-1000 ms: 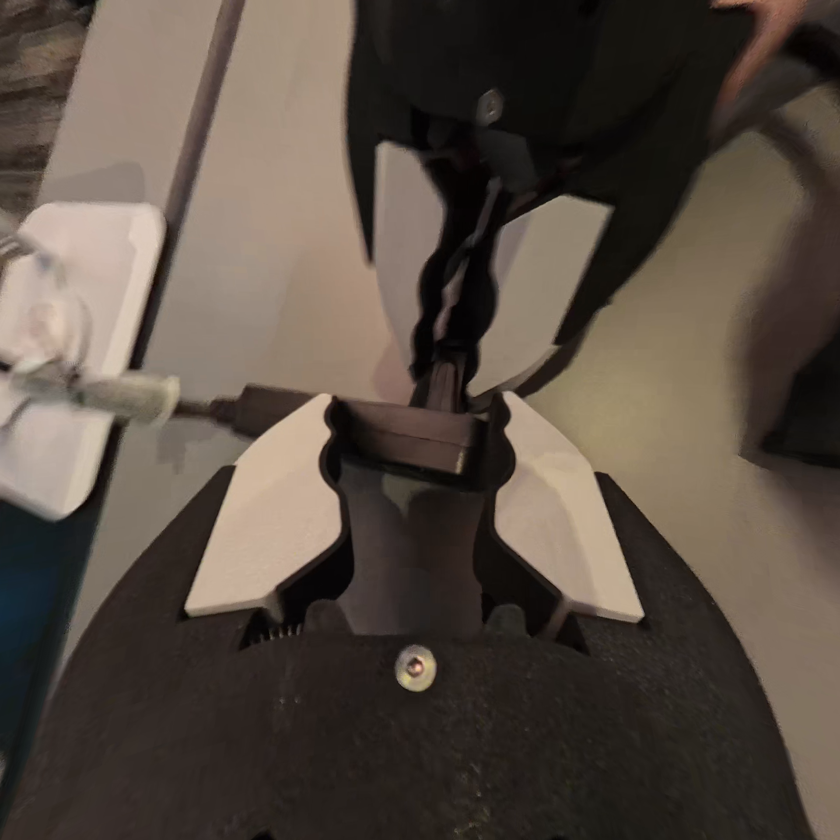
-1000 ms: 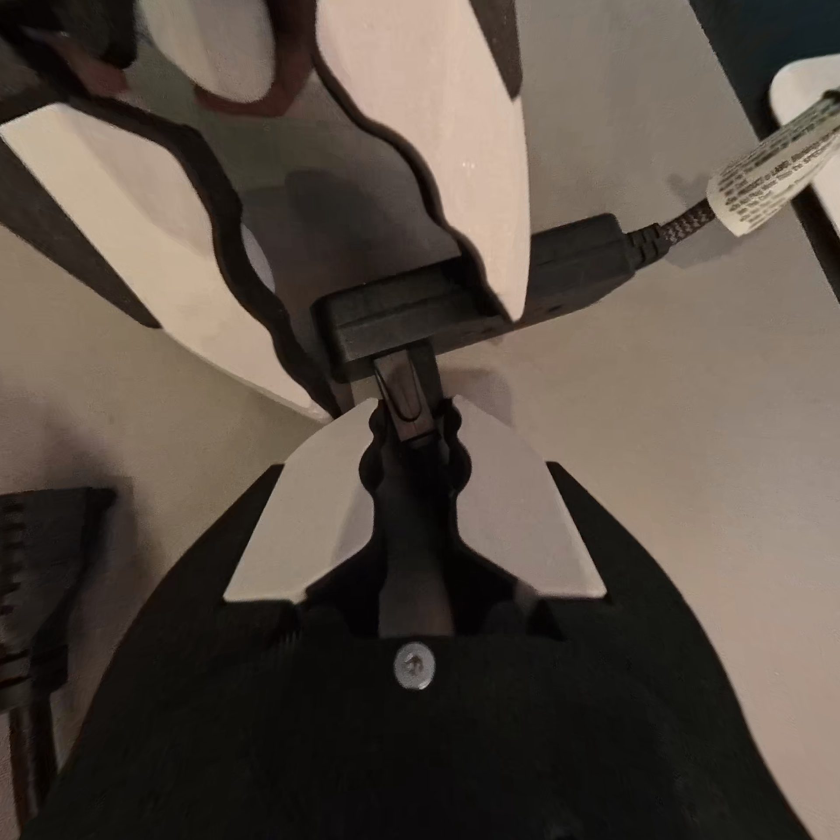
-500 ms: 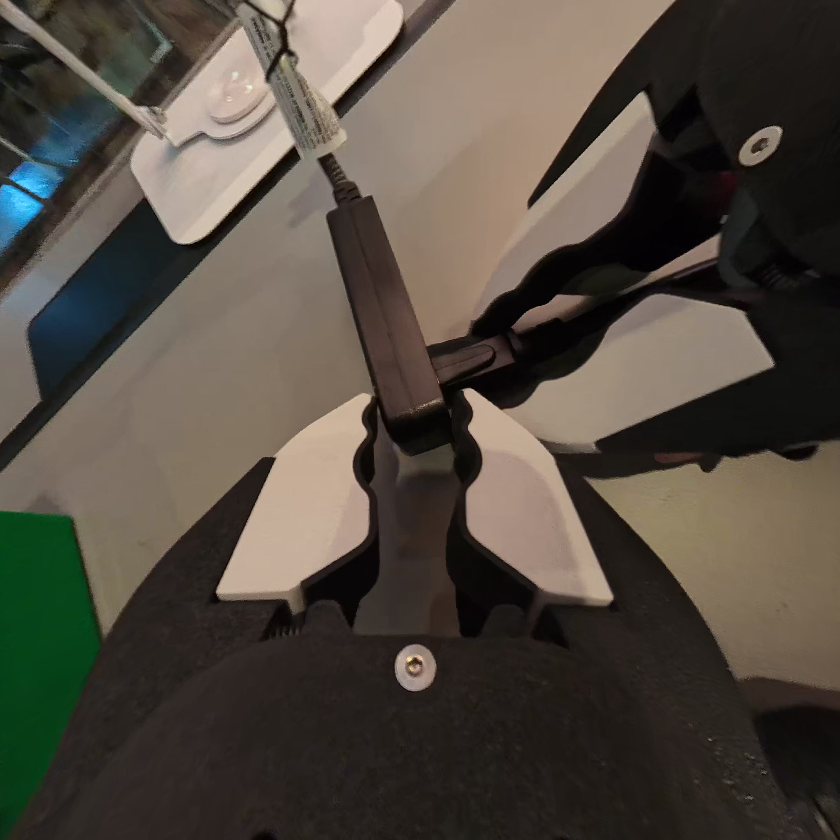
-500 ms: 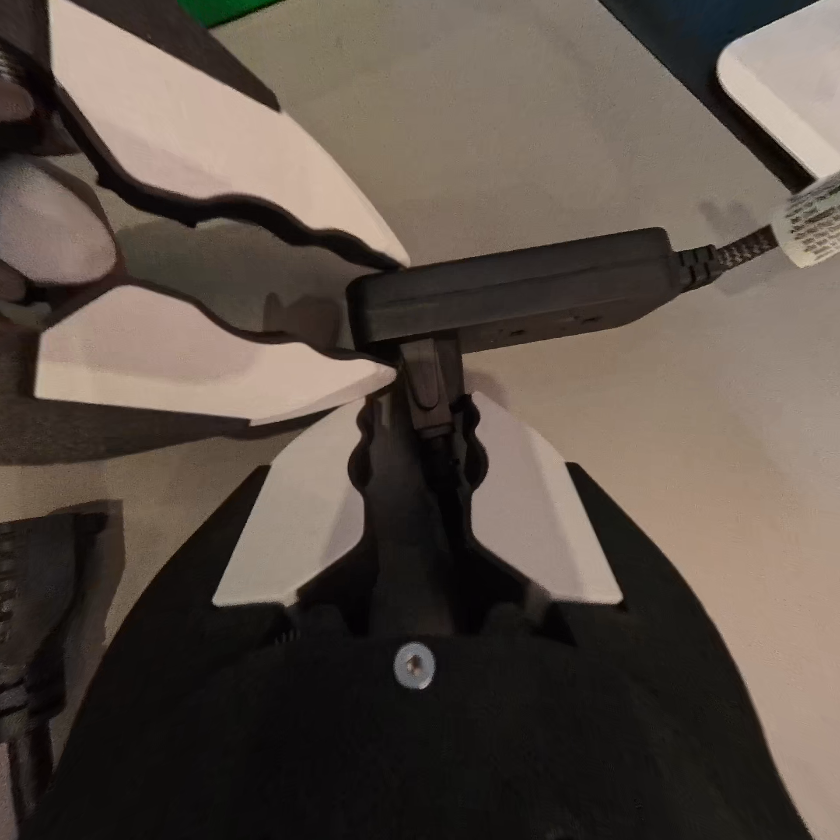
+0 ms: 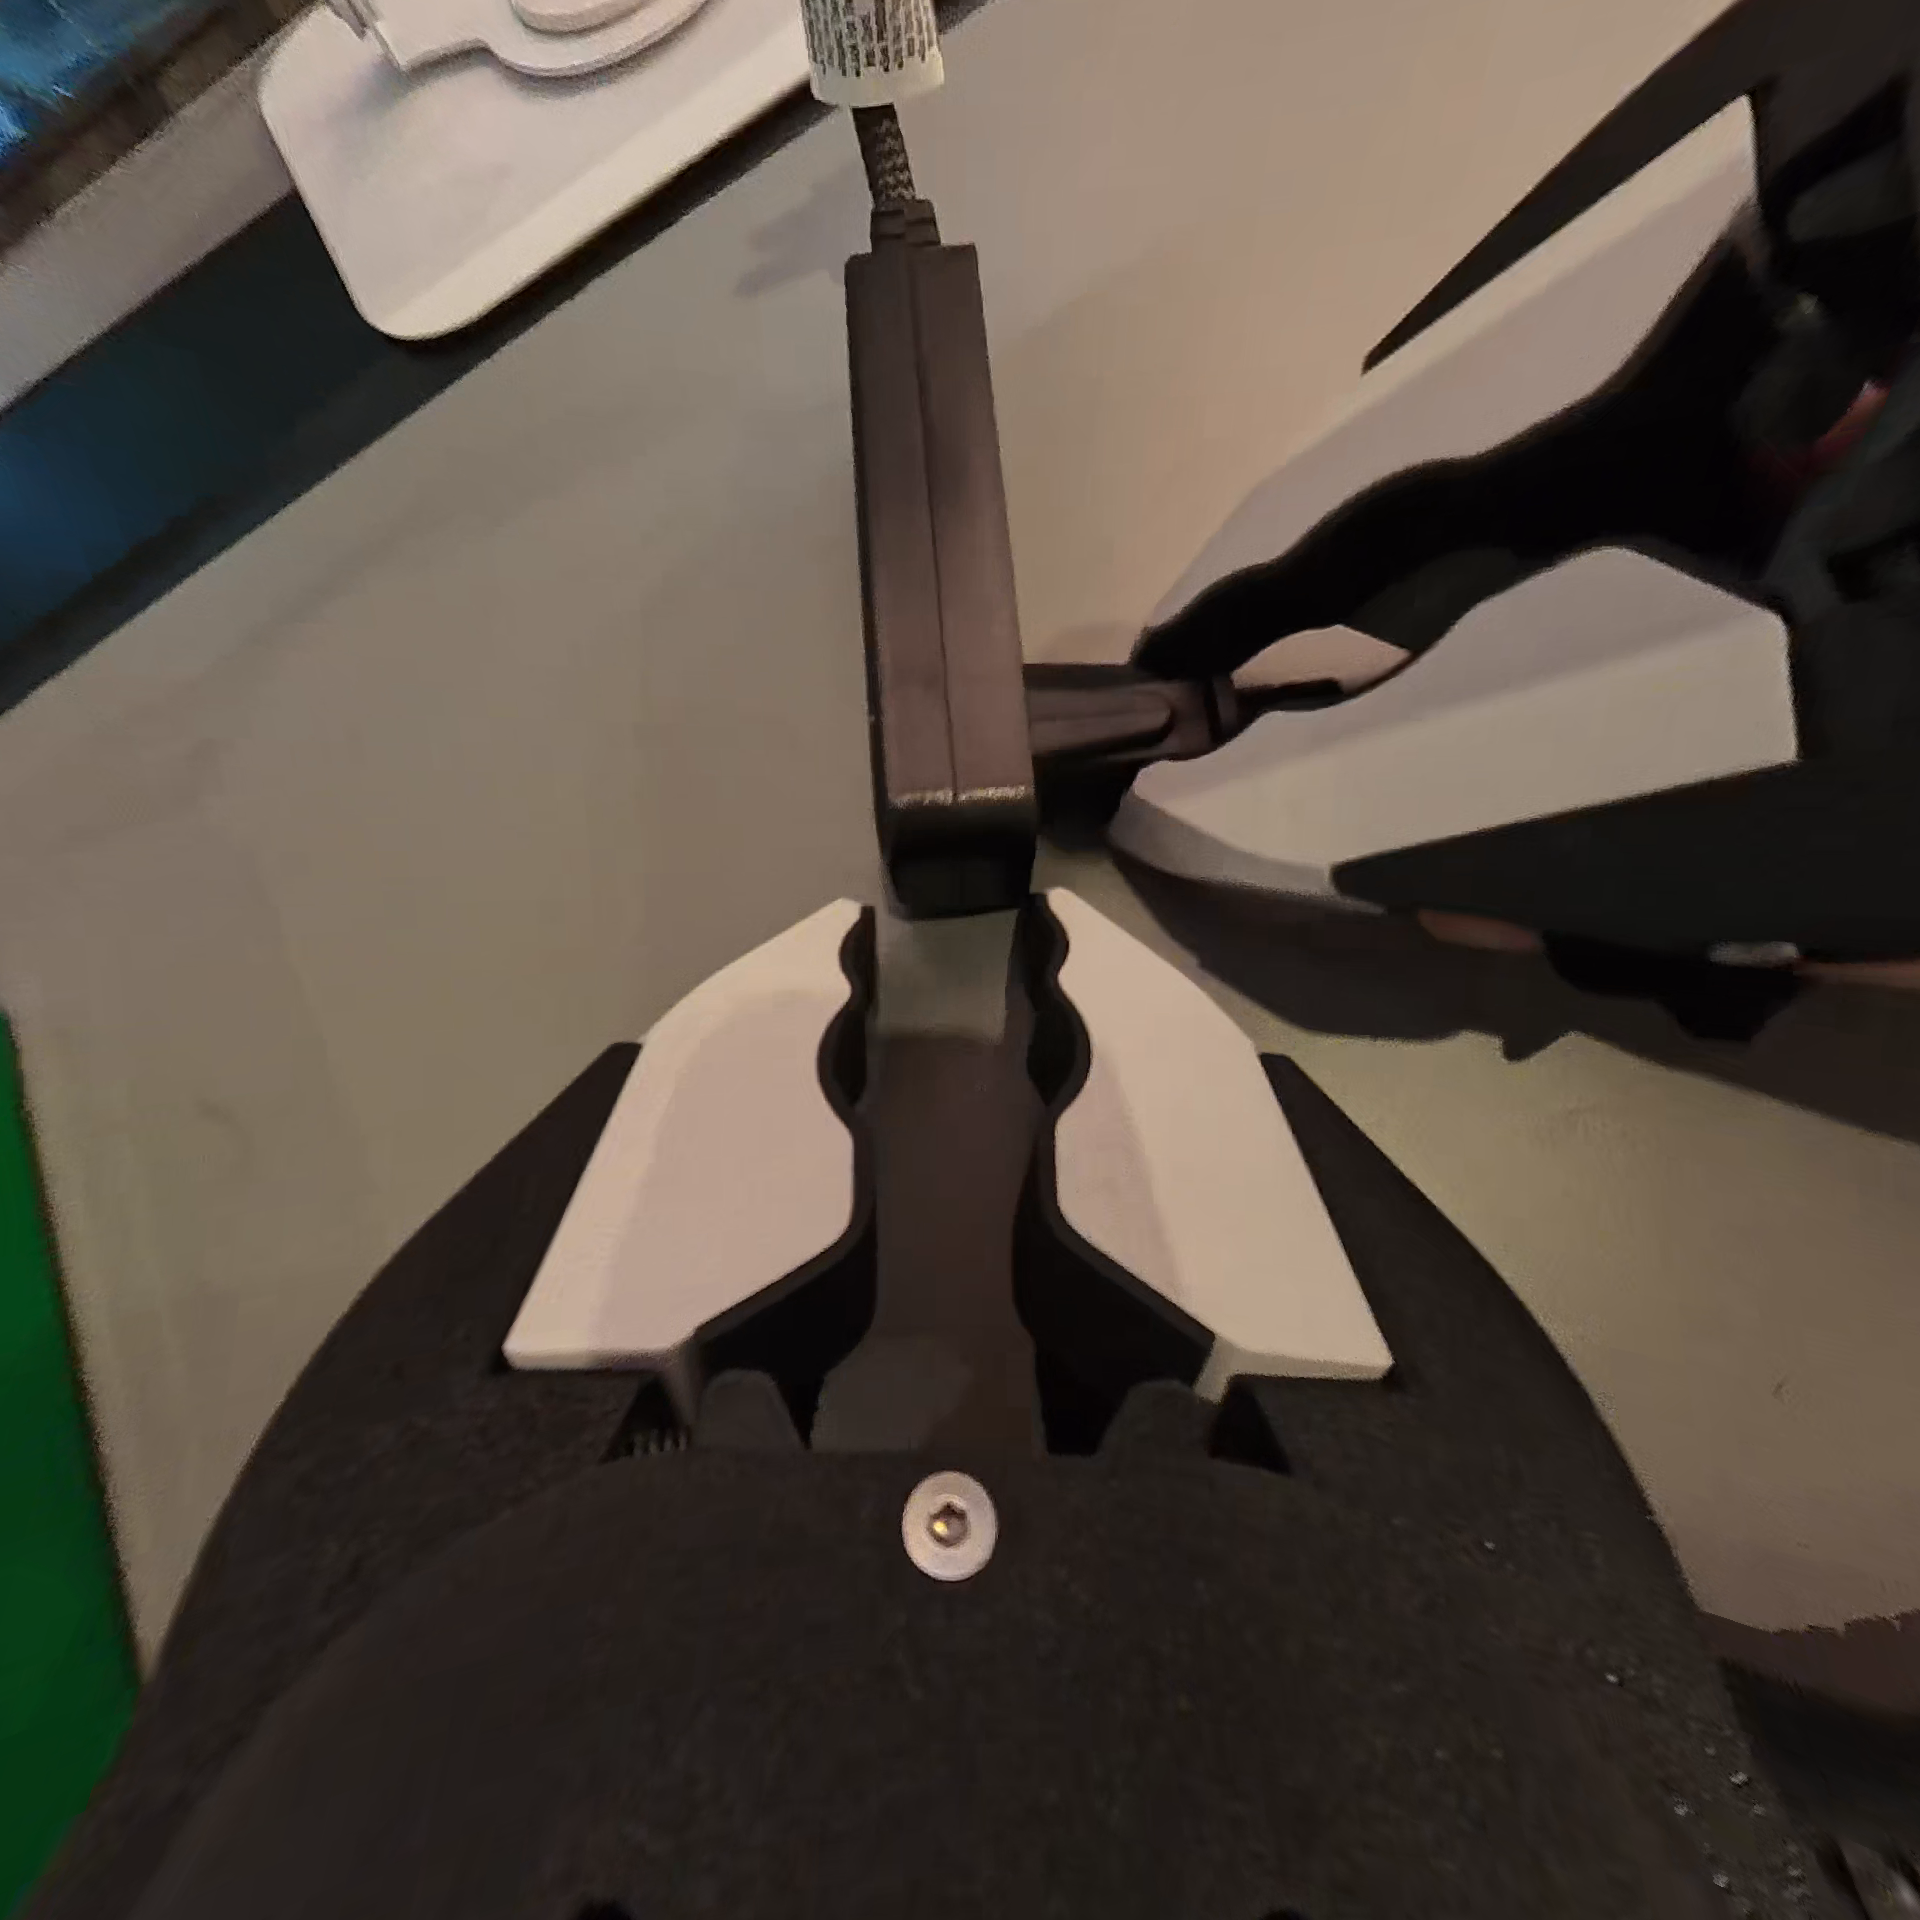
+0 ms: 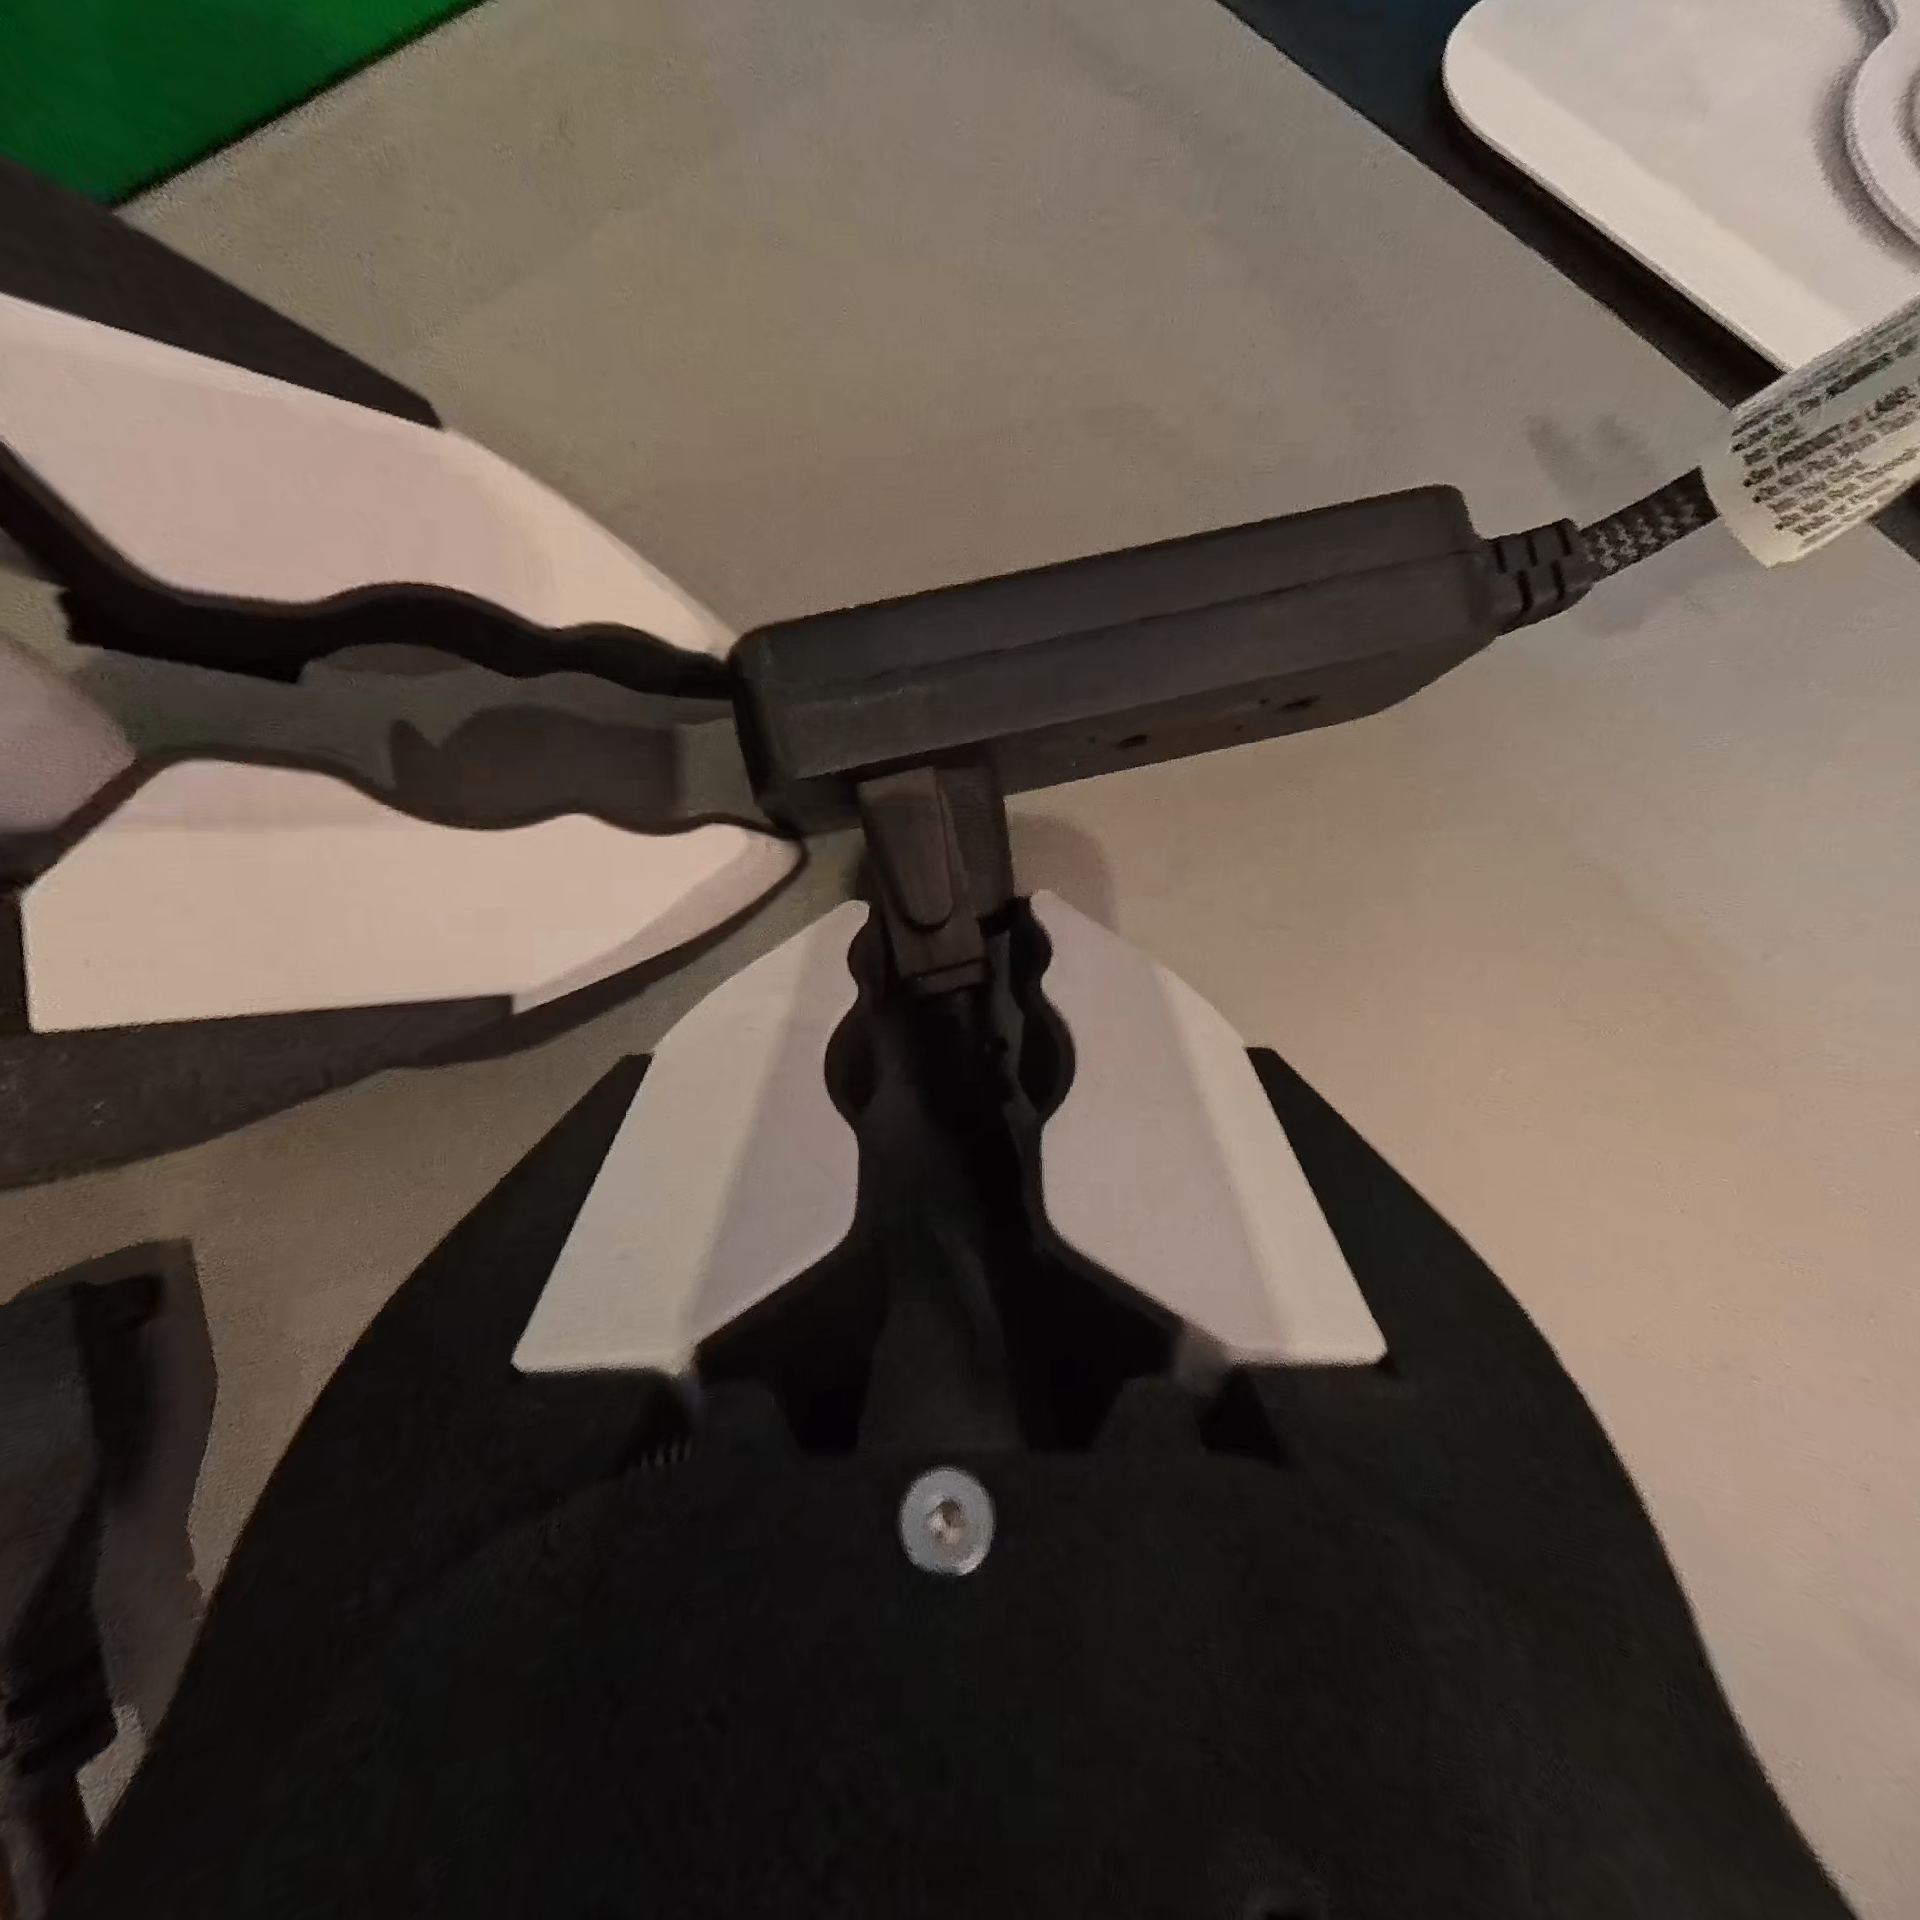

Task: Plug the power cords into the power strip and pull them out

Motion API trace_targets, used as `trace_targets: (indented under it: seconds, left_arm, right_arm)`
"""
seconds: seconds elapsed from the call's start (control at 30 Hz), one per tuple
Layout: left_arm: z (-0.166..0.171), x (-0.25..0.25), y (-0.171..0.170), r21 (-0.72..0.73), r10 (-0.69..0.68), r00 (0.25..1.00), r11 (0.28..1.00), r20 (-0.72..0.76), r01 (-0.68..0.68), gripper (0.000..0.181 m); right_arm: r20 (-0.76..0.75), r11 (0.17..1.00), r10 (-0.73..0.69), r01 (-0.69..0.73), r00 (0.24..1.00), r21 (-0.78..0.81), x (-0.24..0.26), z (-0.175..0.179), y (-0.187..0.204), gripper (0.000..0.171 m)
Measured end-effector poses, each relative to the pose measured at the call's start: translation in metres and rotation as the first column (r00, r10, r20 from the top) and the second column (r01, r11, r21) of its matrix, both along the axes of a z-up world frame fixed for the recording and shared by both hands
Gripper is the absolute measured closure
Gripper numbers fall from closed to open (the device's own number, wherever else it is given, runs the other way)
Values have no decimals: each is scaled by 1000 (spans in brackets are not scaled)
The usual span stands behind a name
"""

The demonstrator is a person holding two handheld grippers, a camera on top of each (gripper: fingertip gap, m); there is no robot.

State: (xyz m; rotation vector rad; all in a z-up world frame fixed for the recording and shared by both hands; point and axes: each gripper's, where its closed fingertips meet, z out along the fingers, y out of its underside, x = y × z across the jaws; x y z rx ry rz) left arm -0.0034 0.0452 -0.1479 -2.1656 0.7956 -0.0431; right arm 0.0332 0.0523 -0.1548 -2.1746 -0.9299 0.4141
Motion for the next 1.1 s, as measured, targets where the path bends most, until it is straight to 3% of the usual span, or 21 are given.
trace_targets:
  seconds: [0.13,0.67,0.9,1.1]
  left_arm:
    - [3,8,-2,20,-18,998,1000,63,17,142]
    - [0,6,8,11,5,999,1000,39,-6,154]
    - [-1,5,9,-3,-3,998,1000,63,3,153]
    - [-1,5,9,-3,0,997,1000,72,0,154]
  right_arm:
    - [4,999,49,-49,999,5,-2,0,-3,147]
    - [-2,999,44,-44,999,22,-5,2,-2,147]
    - [183,994,75,-88,980,66,-4,2,-2,146]
    - [41,997,41,-38,998,-68,-6,-1,-5,146]
